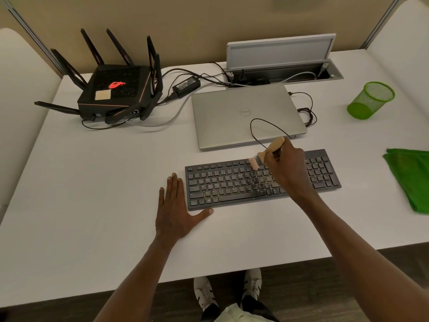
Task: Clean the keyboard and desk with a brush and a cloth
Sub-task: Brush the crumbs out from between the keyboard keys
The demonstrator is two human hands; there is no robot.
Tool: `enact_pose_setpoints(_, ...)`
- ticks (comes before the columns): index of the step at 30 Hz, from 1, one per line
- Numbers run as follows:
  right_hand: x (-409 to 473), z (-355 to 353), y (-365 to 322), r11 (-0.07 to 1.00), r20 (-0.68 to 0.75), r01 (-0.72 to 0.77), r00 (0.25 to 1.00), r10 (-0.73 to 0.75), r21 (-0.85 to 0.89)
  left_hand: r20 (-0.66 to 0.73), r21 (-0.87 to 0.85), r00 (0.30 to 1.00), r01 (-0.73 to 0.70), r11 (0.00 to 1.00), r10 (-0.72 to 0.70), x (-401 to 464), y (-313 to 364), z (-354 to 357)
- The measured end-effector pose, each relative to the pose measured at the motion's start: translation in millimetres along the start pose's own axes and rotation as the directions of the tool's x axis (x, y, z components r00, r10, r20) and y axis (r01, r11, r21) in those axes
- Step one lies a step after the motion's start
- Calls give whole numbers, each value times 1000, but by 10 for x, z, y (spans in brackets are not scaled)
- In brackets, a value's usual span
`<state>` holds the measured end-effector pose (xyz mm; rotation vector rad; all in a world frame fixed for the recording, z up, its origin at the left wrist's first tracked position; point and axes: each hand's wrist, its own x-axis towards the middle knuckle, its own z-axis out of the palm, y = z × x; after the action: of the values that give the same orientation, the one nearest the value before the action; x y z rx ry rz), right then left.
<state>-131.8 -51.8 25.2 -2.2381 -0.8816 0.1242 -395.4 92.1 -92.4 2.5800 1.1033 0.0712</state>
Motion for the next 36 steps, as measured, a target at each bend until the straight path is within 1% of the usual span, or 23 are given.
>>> enact_pose_setpoints(3,-90,93,-3,999,16,-30,999,30,16,2,-7,1000,1,1000,-1,2,-3,-1)
enact_pose_setpoints(6,-165,72,23,998,56,-38,998,41,-44,-3,-8,1000,0,1000,0,-4,-3,1)
enact_pose_setpoints(10,-61,8,2,997,25,-73,997,73,-11,-2,-3,1000,-2,1000,2,-3,-2,2)
enact_pose_setpoints(12,-28,25,-44,998,25,-62,998,62,-20,-4,-6,1000,-3,1000,3,-7,-2,-4)
enact_pose_setpoints(18,-151,22,10,997,111,18,994,-9,-78,5,2,1000,2,1000,-2,-5,4,-3)
enact_pose_setpoints(23,-72,-2,-83,998,74,24,997,-20,-61,5,3,1000,4,1000,-4,-3,7,-12)
enact_pose_setpoints(27,-117,64,-20,996,130,48,991,-38,-72,5,-5,1000,7,1000,-6,-7,8,-13)
enact_pose_setpoints(30,-139,11,27,994,135,77,989,-66,-76,5,-7,1000,6,1000,-6,-6,4,-12)
enact_pose_setpoints(32,-124,-36,14,989,128,134,984,-126,-61,5,-12,1000,4,1000,-4,-4,4,-7)
enact_pose_setpoints(34,-102,-58,0,970,205,238,953,-224,-43,0,-17,1000,2,1000,-2,-7,3,-10)
enact_pose_setpoints(36,-81,-77,32,946,297,318,911,-287,-61,0,-16,1000,1,1000,-1,-11,4,-12)
